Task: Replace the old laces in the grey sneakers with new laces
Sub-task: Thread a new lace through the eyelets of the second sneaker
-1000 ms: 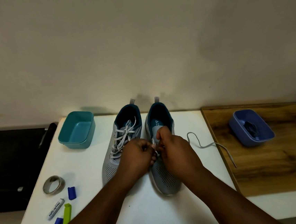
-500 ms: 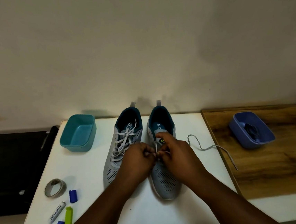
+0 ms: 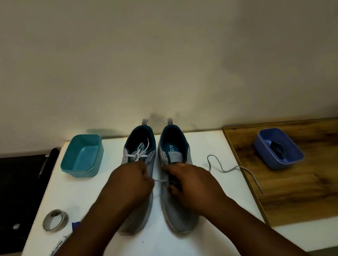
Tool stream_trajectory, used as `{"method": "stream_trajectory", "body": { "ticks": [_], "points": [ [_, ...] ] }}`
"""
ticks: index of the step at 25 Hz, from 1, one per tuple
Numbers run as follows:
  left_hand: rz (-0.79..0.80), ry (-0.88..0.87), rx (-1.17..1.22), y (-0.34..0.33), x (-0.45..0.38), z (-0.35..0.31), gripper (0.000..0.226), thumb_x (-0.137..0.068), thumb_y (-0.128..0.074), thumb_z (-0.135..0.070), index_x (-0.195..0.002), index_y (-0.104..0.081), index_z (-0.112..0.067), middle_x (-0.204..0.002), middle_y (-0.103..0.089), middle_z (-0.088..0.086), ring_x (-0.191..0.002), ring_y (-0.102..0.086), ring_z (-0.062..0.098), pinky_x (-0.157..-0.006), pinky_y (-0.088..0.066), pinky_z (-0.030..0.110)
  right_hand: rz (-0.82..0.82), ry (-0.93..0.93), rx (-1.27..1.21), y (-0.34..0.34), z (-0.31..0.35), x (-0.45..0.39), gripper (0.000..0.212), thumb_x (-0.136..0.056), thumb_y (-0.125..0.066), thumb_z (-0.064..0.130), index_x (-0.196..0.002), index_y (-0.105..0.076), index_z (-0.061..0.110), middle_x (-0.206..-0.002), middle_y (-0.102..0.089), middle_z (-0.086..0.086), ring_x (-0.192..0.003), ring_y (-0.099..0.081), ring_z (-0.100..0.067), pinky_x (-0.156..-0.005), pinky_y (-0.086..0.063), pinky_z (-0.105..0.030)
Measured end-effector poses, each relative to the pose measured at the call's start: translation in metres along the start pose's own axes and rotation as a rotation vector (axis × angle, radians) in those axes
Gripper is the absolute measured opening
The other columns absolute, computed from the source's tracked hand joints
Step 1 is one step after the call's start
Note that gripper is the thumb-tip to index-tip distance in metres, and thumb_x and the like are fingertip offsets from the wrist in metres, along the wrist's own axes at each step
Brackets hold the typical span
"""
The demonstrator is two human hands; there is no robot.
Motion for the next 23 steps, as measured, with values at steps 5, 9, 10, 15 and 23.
{"method": "stream_trajectory", "body": {
  "ticks": [5, 9, 10, 15, 23],
  "points": [
    [-0.244, 0.037, -0.102, 0.037, 0.011, 0.010, 0.011, -0.093, -0.058, -0.024, -0.100, -0.057, -0.015, -0.087, -0.056, 0.002, -0.084, -0.060, 0.024, -0.067, -0.041, 0.032, 0.043, -0.102, -0.248, -0.001, -0.017, 0.003, 0.060, -0.094, -0.064, 0.012, -0.145, -0.051, 0.043, -0.143, -0.060, 0.009, -0.129, -0.057, -0.015, -0.110, -0.046, -0.033],
    [-0.178, -0.245, 0.006, -0.028, 0.013, -0.025, 0.038, -0.096, -0.059, -0.022, -0.134, -0.054, -0.025, -0.125, -0.061, -0.002, -0.107, -0.063, 0.017, -0.090, -0.054, 0.033, 0.034, -0.115, -0.354, 0.004, -0.018, 0.000, 0.052, -0.092, -0.061, 0.016, -0.137, -0.057, 0.042, -0.133, -0.067, 0.011, -0.119, -0.063, -0.010, -0.105, -0.052, -0.034],
    [-0.145, -0.250, 0.036, -0.038, 0.009, -0.025, 0.035, -0.098, -0.058, -0.022, -0.133, -0.057, -0.024, -0.125, -0.064, -0.003, -0.107, -0.064, 0.015, -0.093, -0.053, 0.033, 0.041, -0.105, -0.337, 0.004, -0.016, 0.000, 0.054, -0.090, -0.060, 0.020, -0.138, -0.054, 0.045, -0.131, -0.067, 0.011, -0.116, -0.064, -0.010, -0.102, -0.053, -0.035],
    [-0.104, -0.183, 0.043, -0.042, -0.002, -0.011, 0.017, -0.100, -0.058, -0.026, -0.112, -0.070, -0.024, -0.102, -0.073, -0.002, -0.090, -0.068, 0.015, -0.082, -0.050, 0.026, 0.116, -0.002, -0.130, 0.004, -0.002, 0.002, 0.069, -0.091, -0.059, 0.040, -0.152, -0.029, 0.052, -0.137, -0.061, 0.010, -0.116, -0.062, -0.015, -0.097, -0.052, -0.036],
    [0.216, -0.009, -0.087, -0.004, 0.007, 0.008, 0.015, -0.098, -0.061, -0.035, -0.084, -0.063, -0.029, -0.088, -0.067, -0.005, -0.081, -0.061, 0.010, -0.071, -0.048, 0.029, 0.010, -0.072, -0.100, 0.007, -0.012, -0.007, 0.040, -0.101, -0.042, 0.034, -0.133, -0.066, 0.031, -0.119, -0.066, 0.006, -0.106, -0.061, -0.012, -0.092, -0.051, -0.034]
  ]
}}
Point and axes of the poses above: each hand's wrist, its own x-axis away from the middle knuckle, its own y-axis out of the back of the hand, z = x × y, the point moved 7 cm from there along -x, towards the middle knuckle
